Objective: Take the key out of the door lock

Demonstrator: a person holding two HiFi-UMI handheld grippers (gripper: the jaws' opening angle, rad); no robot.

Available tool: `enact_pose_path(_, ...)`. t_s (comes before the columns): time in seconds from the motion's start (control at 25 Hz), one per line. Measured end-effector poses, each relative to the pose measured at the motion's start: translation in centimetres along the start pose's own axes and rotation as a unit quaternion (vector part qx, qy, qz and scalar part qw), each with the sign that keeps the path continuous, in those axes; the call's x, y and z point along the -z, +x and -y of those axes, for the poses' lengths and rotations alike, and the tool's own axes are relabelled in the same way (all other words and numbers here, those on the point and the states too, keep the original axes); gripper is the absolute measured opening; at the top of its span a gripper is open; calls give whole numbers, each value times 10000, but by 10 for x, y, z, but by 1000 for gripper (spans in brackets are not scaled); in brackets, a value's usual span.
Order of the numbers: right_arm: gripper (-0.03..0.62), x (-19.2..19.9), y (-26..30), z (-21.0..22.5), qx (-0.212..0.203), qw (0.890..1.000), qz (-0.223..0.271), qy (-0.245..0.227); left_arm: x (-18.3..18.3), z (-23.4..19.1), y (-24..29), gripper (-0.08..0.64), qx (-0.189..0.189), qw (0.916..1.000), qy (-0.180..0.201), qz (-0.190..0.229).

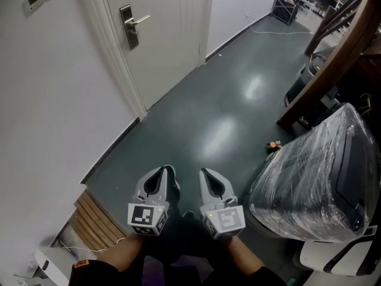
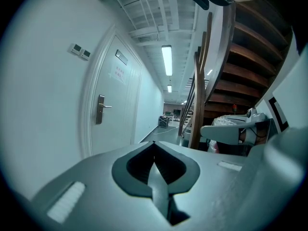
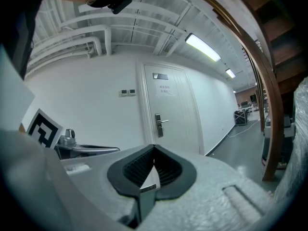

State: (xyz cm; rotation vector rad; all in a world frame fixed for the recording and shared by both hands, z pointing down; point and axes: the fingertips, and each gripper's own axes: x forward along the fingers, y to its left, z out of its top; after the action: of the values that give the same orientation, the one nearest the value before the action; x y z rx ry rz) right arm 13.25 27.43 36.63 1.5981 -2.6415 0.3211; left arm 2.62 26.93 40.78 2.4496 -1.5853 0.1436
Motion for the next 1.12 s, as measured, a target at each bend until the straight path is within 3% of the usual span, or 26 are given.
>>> enact_pose_path(0.2, -8, 11, 23, 16, 9, 9998, 142, -109, -14, -8, 30, 17, 26, 10000, -20, 46)
enact_pose_path(0.56, -8, 9, 105, 48, 173, 9993, -287, -134, -27, -53, 103, 17, -1, 9999, -136, 42)
enact_pose_path(0.72, -8, 9, 162, 71, 336, 9981, -489, -158, -39, -86, 143, 17, -23, 9998, -139, 102)
enact_pose_path(1.12, -8, -21, 324, 69, 55, 9962, -842, -193, -87, -209, 243, 17, -165, 9993, -166, 307)
